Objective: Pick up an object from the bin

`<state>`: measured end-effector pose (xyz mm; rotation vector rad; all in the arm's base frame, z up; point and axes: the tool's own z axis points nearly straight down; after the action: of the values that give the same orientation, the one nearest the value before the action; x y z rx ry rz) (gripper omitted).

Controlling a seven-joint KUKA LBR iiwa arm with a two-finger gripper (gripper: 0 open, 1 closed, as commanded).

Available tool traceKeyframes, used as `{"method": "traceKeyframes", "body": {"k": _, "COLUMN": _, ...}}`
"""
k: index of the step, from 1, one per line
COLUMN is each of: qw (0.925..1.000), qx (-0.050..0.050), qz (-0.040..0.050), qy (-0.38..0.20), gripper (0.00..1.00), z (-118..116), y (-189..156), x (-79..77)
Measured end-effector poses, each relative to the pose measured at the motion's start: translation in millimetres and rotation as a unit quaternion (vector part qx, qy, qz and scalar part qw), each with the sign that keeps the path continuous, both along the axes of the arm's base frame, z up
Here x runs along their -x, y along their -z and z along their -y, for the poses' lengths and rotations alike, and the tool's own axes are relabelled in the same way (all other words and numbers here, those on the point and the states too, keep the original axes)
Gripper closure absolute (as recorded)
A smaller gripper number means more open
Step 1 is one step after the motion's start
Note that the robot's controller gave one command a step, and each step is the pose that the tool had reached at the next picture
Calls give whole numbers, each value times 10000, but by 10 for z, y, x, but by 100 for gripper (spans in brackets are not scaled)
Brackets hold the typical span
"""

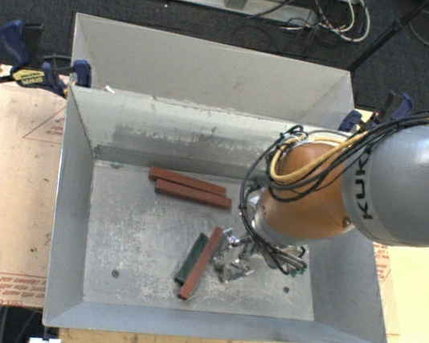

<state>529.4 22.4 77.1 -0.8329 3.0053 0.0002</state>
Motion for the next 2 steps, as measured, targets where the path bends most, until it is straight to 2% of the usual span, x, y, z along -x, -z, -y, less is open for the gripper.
{"method": "traceKeyframes", "body": {"k": 1, "qw": 9999, "qx": 32, "qz": -95, "qy": 5, "gripper": 0, "z": 30, "y": 39, "x": 51}}
{"method": "traceKeyframes", "body": {"k": 2, "qw": 10000, "qx": 30, "qz": -92, "qy": 6, "gripper": 0, "z": 30, "y": 39, "x": 50}}
